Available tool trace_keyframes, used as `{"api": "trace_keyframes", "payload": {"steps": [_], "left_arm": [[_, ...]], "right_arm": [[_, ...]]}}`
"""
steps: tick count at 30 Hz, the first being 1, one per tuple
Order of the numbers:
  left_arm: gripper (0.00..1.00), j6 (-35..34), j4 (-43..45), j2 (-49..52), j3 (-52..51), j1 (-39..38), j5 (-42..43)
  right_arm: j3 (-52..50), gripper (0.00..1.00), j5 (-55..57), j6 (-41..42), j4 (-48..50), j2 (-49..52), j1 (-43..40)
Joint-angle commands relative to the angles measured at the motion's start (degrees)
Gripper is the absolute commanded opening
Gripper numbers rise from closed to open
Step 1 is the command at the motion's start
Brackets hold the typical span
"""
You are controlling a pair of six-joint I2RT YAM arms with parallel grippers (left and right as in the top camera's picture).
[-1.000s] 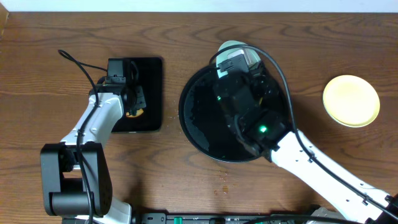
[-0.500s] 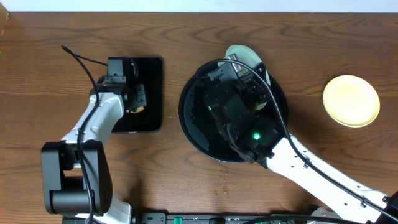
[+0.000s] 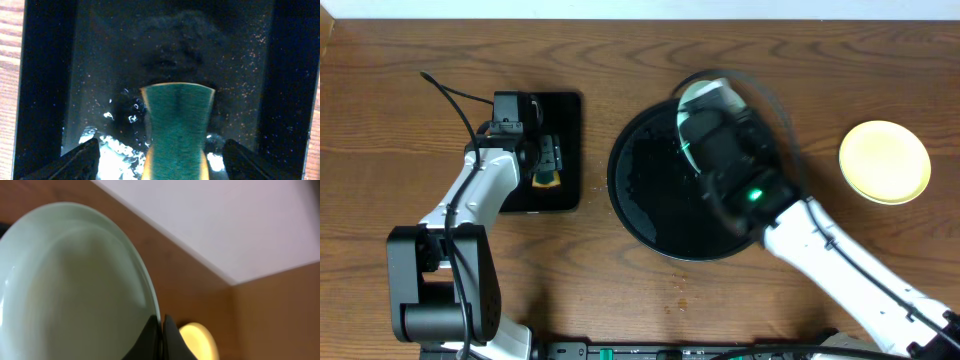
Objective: Clean dirty plates on tray and stack at the side
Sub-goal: 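Carry the pale green plate right and set it on the yellow plate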
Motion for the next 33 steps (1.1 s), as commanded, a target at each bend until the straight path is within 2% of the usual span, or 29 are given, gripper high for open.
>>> {"api": "trace_keyframes", "payload": {"steps": [1, 6, 10, 20, 25, 30, 33], "left_arm": [[0.80, 0.0, -0.1, 0.6, -0.3, 0.2, -0.3], [0.82, 0.0, -0.1, 0.6, -0.3, 0.2, -0.3], [0.84, 0.0, -0.1, 0.6, -0.3, 0.2, -0.3], [0.86, 0.0, -0.1, 0.6, -0.3, 0.2, -0.3], [0.86, 0.0, -0.1, 0.6, -0.3, 0.2, -0.3], [0.86, 0.0, -0.1, 0.6, -0.3, 0.2, -0.3], [0.86, 0.0, -0.1, 0.6, -0.3, 0.2, -0.3]], "right_arm": [[0.4, 0.01, -19.4, 11.5, -1.5, 0.1, -8.4], [0.4, 0.01, -36.3, 16.2, -1.7, 0.1, -22.9], [0.4, 0.01, -43.9, 19.0, -2.4, 0.1, -35.8], [0.4, 0.01, -46.7, 24.7, -6.0, 0.2, -63.3], [0.4, 0.01, -46.7, 25.3, -5.4, 0.2, -71.1], [0.4, 0.04, -46.7, 24.3, -4.5, 0.2, -73.4], [0.4, 0.23, -45.8, 24.0, -5.0, 0.2, -73.4]]}}
